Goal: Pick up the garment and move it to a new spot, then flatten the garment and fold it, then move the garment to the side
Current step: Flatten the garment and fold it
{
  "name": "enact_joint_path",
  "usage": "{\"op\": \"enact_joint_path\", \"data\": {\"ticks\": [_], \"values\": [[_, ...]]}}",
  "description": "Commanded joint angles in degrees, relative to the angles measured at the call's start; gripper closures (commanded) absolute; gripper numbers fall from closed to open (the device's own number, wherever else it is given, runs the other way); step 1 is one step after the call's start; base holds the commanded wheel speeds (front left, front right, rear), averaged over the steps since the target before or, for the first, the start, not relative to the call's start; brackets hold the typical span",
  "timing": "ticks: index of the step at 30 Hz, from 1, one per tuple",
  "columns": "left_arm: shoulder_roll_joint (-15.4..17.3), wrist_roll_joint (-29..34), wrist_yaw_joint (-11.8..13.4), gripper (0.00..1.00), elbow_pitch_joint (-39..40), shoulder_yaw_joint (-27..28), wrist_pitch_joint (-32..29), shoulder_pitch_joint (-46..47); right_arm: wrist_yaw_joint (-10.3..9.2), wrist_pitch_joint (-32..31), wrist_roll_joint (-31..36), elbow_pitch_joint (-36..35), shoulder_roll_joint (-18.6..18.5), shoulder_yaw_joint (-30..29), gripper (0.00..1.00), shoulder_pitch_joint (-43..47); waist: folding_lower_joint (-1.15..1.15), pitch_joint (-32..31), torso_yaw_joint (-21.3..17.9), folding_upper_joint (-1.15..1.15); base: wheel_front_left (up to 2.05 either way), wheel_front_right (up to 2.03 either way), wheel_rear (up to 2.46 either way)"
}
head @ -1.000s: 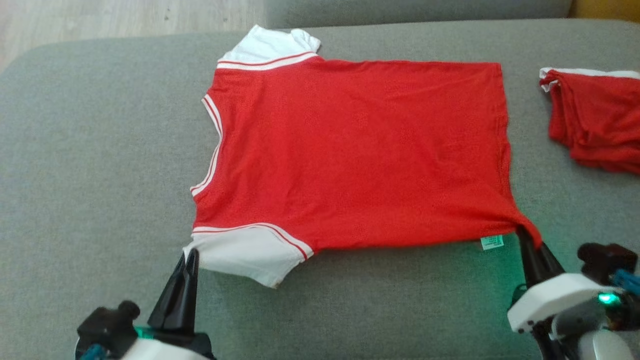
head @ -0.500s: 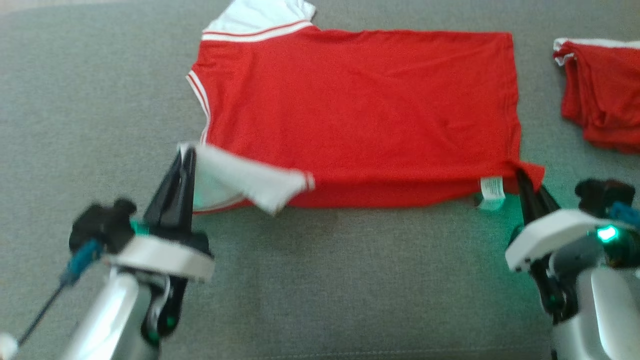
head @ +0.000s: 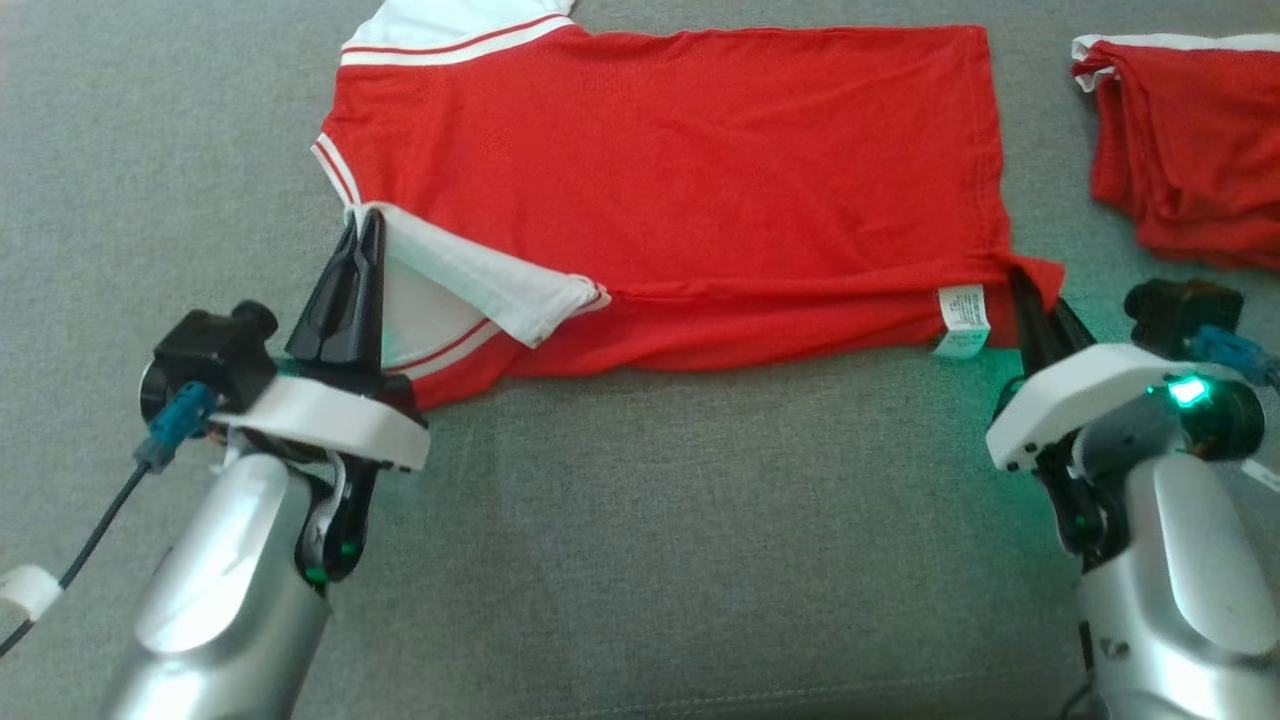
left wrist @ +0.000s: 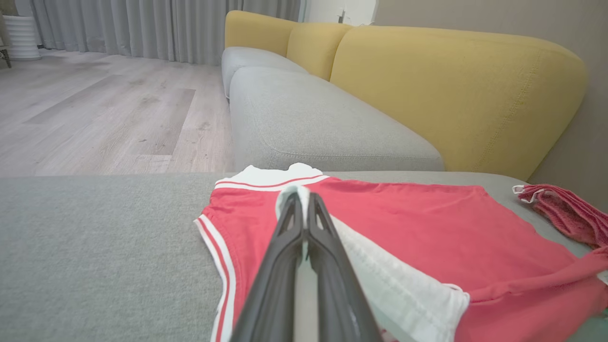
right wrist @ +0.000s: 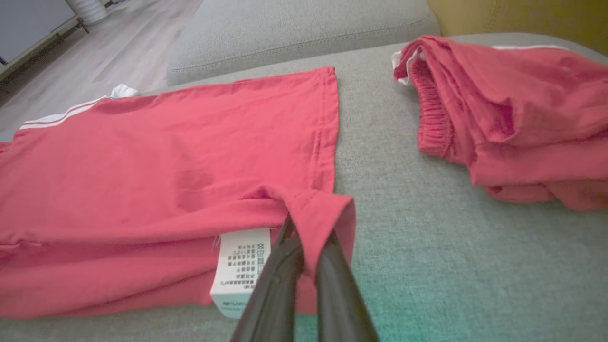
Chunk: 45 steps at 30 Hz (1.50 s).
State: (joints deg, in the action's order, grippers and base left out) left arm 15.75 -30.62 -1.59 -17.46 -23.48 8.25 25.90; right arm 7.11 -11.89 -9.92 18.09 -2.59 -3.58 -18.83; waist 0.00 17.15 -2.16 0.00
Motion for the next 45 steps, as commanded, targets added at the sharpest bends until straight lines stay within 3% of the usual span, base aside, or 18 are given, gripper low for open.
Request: {"op": "enact_joint_path", "data": {"ticks": [1, 2, 3, 4, 5, 6, 13, 21, 28, 35, 45], "values": [[1.08, 0.08, -0.14, 1.0, 0.87, 2.43, 0.81, 2.71, 0.37, 1.17, 0.41, -1.41, -0.29, 1.6, 0.52, -2.25, 0.0, -0.03, -0.09, 0.0, 0.0, 0.0, 0.0], [0.87, -0.05, -0.11, 1.0, 0.05, 2.6, 1.22, 3.15, 0.37, 1.73, 0.27, -0.96, -0.29, 1.83, 0.0, -2.79, 0.0, -0.03, -0.15, 0.0, 0.0, 0.0, 0.0], [0.69, -0.12, -0.13, 0.89, -0.7, 2.79, 1.79, 3.59, 0.37, 2.38, -0.09, -0.46, -0.29, 1.86, 0.0, -3.34, 0.0, -0.02, -0.22, 0.0, 0.0, 0.0, 0.0], [0.56, -0.07, -0.11, 0.65, -1.39, 3.02, 2.52, 4.05, 0.37, 3.15, -0.46, 0.02, -0.29, 2.09, 0.0, -3.92, 0.0, 0.0, -0.28, 0.0, 0.0, 0.0, 0.0], [0.37, -0.09, -0.02, 0.53, -2.1, 3.33, 3.22, 4.45, 0.37, 3.96, -0.69, 0.55, -0.29, 2.23, 0.0, -4.47, 0.0, 0.0, -0.34, 0.0, 0.0, 0.0, 0.0], [0.23, -0.05, -0.04, 0.0, -2.82, 3.55, 3.78, 4.84, 0.37, 4.82, -0.94, 1.06, -0.29, 2.23, 0.0, -5.0, 0.0, 0.0, -0.39, 0.0, 0.0, 0.0, 0.0], [-0.95, 0.32, -1.02, 0.0, -4.86, 4.99, 6.26, 6.21, 0.37, 10.95, -0.88, 3.26, -0.29, 1.95, 0.0, -6.8, 0.0, 0.02, -0.25, 0.0, 0.0, 0.0, 0.0], [-1.49, -0.42, -1.92, 0.0, -0.84, 6.66, 6.69, 0.46, 0.37, 15.27, 1.52, -0.73, -0.29, -0.51, 0.0, -2.52, 0.0, -1.66, 0.08, 0.0, 0.0, 0.0, 0.0], [-1.85, -4.51, 2.0, 0.0, -0.28, 7.94, 0.4, -7.79, 0.37, 15.77, 1.8, -5.64, -0.29, -0.69, 0.0, 4.12, 0.0, -3.29, 0.52, 0.0, 0.0, 0.0, 0.0], [-2.4, -8.21, 5.41, 0.0, -1.55, 9.33, -6.38, -10.04, 0.37, 14.3, 0.56, -7.29, -0.29, 0.42, 0.0, 6.88, 0.0, -2.89, -0.09, 0.0, 0.0, 0.0, 0.0], [-3.82, -13.78, 5.97, 0.0, -3.87, 11.36, -11.23, -9.5, 0.37, 12.54, 0.64, -5.7, -0.29, 1.51, 0.0, 5.66, 0.0, -1.47, -1.73, 0.0, 0.0, 0.0, 0.0]]}}
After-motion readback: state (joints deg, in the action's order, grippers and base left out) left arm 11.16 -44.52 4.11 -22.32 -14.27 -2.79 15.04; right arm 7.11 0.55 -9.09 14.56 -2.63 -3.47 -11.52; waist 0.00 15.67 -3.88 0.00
